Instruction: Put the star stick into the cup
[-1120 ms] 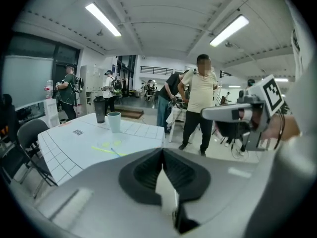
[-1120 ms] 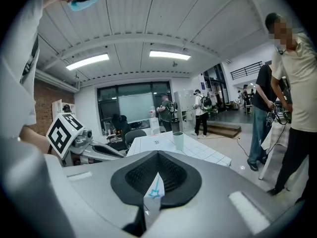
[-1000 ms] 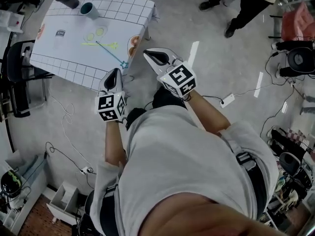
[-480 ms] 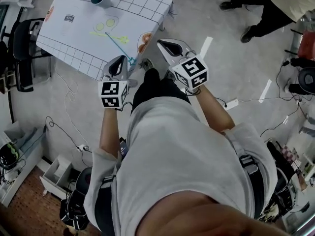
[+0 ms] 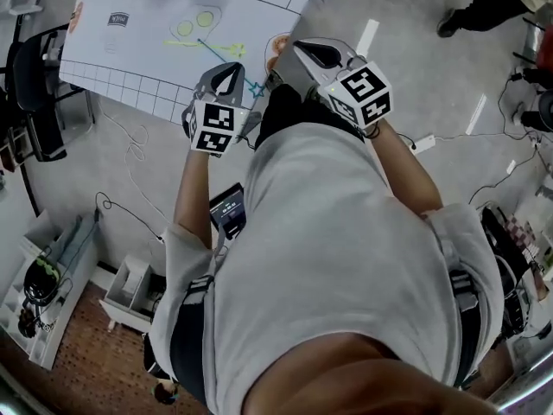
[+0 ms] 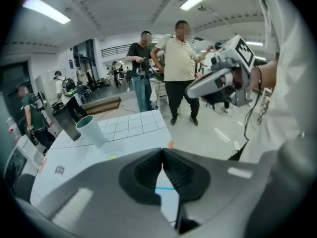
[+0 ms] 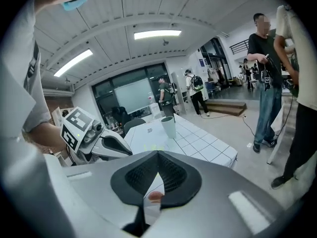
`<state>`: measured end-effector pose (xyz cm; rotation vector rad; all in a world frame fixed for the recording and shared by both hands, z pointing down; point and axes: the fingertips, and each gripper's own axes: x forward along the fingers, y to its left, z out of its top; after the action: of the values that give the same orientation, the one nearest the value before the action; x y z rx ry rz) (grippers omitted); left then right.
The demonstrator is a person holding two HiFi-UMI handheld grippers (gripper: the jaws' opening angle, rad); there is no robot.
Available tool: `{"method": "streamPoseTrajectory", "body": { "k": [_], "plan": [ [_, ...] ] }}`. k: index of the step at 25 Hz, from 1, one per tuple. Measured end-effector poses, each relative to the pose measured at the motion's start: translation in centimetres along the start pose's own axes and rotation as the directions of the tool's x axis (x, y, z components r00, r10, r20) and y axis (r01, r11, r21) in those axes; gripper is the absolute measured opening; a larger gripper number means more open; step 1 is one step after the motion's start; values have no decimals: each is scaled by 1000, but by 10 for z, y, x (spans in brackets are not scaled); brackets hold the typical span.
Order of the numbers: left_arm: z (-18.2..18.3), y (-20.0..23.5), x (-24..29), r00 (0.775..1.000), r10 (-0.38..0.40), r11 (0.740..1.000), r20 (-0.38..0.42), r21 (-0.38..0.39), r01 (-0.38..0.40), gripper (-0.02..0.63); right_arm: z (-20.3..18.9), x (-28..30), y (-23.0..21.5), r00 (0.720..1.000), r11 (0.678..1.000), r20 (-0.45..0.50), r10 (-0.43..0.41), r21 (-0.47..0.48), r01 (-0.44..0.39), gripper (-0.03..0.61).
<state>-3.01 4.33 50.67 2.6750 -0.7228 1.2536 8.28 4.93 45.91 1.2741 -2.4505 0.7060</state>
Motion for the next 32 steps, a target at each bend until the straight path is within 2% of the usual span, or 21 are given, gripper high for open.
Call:
{"method": "streamPoseTrajectory", "body": {
  "k": [2,4,9,11,15,19,21,23,25,27,29,32],
  "plan": [
    [-8,4,11,998,-54,994,-44,89,58,3,-2,13,-2,1000,1000,-26,-1,-6,1,0],
    [-20,6,21,989,-107,977,-98,174,123,3,-6,23,-2,999,1000,-50,-2,-1,1,0],
    [-52,12,38,957,-173,914,-232,324,244,3,-23,51,9,993,999,-112,29,48,-24,0],
    [-63,13,41,943,-193,880,-272,377,289,3,-28,65,14,990,998,-134,53,47,-47,0],
    [-88,13,46,907,-224,780,-355,493,385,3,-31,83,18,984,996,-158,82,52,-74,0],
    [-102,16,54,877,-227,686,-423,569,452,16,-32,93,20,982,995,-169,87,54,-79,0],
    [-108,14,58,864,-216,616,-455,622,482,60,-33,94,21,981,995,-172,86,59,-77,0],
    [-113,9,62,852,-204,534,-482,675,510,81,-36,94,21,981,995,-177,82,62,-72,0],
    [-118,3,65,840,-196,458,-506,710,534,89,-37,94,21,980,996,-182,77,63,-67,0],
    [-123,-1,70,829,-182,394,-528,733,554,89,-36,94,20,980,996,-183,72,60,-62,0],
    [-128,-2,75,820,-161,347,-549,747,567,87,-35,93,18,981,997,-182,64,58,-55,0],
    [-132,-4,76,796,-161,308,-583,737,602,59,-35,90,15,982,998,-183,48,58,-38,0]
  ]
}}
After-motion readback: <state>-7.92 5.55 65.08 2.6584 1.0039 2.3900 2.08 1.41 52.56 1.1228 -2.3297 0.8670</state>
